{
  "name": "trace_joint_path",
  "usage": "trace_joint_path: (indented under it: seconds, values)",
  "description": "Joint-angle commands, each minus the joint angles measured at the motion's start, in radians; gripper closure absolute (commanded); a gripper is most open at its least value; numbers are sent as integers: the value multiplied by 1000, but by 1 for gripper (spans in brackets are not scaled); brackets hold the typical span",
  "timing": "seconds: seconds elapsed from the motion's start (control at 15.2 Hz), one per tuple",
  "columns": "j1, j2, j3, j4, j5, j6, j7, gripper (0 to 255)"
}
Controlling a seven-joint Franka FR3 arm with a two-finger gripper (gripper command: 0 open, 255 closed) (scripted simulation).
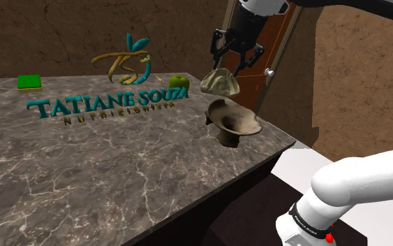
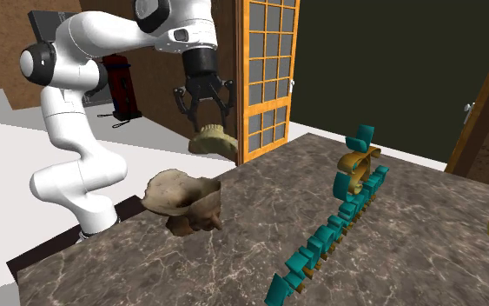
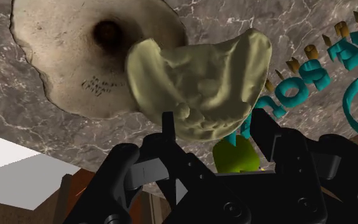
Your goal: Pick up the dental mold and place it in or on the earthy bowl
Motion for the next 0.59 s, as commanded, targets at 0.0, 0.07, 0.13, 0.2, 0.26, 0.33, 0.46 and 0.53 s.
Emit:
trace_joint_path:
  seconds: [0.0, 0.07, 0.13, 0.2, 0.26, 0.33, 0.46, 0.53]
  values:
    - [9, -40, -62, -47, 5, 5, -59, 255]
    - [11, -55, -88, -63, 4, 6, -85, 255]
    - [12, -68, -114, -78, 2, 6, -111, 255]
    - [13, -80, -139, -92, -1, 6, -136, 255]
    - [13, -91, -164, -105, -4, 7, -161, 255]
    - [12, -101, -189, -116, -8, 7, -186, 255]
    - [13, -111, -199, -139, -9, 19, -196, 255]
    - [15, -117, -198, -157, -7, 32, -196, 255]
